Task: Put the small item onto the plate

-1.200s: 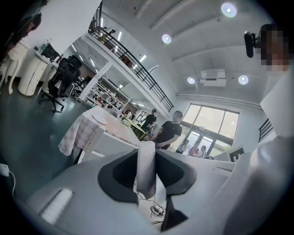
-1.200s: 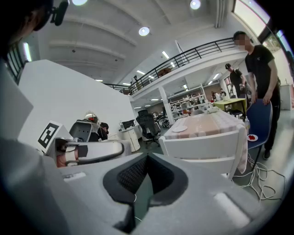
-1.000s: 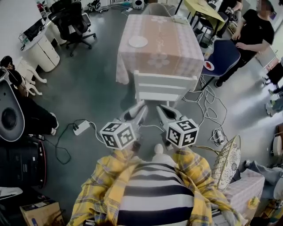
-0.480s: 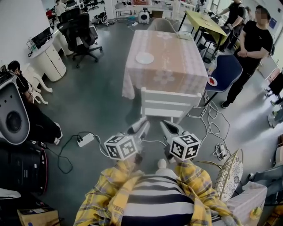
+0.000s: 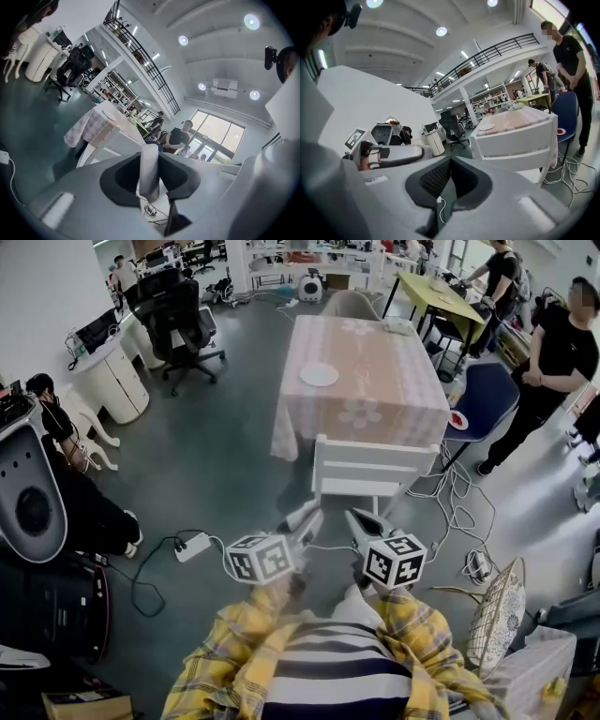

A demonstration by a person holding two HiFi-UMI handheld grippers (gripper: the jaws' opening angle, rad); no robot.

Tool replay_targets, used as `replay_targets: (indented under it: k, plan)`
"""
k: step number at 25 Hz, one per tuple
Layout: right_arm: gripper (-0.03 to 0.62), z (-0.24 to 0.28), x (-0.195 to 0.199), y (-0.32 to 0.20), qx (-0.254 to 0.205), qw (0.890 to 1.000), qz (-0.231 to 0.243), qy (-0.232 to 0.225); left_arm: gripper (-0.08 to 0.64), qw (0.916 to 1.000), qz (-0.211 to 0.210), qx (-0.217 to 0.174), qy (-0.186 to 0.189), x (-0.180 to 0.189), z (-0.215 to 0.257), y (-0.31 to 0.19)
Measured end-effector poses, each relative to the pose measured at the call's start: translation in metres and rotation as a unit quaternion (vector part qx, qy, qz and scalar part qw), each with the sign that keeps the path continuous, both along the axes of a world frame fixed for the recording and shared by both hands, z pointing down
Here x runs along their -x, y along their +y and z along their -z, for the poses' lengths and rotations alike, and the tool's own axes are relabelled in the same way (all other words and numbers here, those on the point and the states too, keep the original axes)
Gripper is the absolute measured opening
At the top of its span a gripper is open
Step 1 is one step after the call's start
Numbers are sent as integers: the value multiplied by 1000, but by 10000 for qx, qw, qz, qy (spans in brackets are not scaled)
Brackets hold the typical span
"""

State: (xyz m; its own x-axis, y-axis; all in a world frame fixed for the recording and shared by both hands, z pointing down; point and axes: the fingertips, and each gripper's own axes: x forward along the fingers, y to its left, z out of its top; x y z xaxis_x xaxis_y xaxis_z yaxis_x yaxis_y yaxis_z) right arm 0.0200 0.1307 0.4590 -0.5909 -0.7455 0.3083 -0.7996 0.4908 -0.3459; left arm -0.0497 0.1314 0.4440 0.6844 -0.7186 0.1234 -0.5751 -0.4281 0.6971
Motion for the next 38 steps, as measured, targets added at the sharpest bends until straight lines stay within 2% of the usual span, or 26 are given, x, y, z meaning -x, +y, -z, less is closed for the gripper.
replay_targets:
  k: [9,14,18,29,38]
  plan:
    - [-6,8,-4,-27,-33,9999,80,69,103,10000,-9,19,94,-6,3,-22]
    - [-6,7,5,-69,18,9997,254,59,103,9997,129,83,205,0,4,-61]
    - [-5,16,8,-104,-86,9986,512,118,103,9994,201,-22,266,-4,15,-103]
    - [-5,44,-26,-194,-414,9968,678,93,103,9994,167,-183,249,-41,33,-188]
    - [-5,59,-33,-232,-549,9957,740,102,103,9993,213,-156,268,-50,38,-218]
